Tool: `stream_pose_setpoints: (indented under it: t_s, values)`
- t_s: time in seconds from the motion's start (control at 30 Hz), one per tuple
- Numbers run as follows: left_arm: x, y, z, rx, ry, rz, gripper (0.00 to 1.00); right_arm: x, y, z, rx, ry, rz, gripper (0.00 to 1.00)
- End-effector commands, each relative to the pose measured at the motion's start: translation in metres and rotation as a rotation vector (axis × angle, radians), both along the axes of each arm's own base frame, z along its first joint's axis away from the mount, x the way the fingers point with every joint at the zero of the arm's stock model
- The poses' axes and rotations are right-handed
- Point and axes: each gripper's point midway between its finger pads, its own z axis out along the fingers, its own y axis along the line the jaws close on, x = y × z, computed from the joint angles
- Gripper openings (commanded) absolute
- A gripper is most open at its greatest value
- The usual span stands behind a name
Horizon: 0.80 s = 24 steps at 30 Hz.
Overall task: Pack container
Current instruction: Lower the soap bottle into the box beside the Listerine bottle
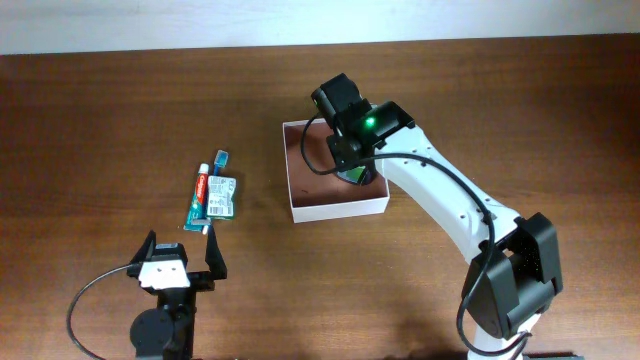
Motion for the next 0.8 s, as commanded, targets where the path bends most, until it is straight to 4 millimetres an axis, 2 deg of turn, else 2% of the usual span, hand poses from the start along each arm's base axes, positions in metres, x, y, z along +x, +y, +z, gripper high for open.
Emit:
stream_pose_setpoints:
  t_s: [0.0,0.3,0.43,0.6,0.77]
  values:
    - [0.0,-0.004,-0.001,0.015,-0.003,-0.02,0.99,-0.003,0.001,0.005,0.001,-0.001,0.012,0.28]
    - [0.0,-0.004,-0.001,0.015,-0.003,-0.02,0.99,-0.009,-0.001,0.002,0.009,0.027,-0.016,0.23]
    - [0.0,-0.004,-0.001,0.015,-0.003,-0.02,0.99,-0.014,0.006,0.003,0.05,0.049,0.002,0.23]
    - [0.0,-0.004,-0.001,0.015,-0.003,-0.02,0.99,-0.018,0.008,0.017,0.094,0.035,-0.004,0.23]
    - [0.0,-0.004,-0.001,0.015,-0.003,-0.02,0.99,-0.025,0.008,0.041,0.157,0.005,-0.031,0.23]
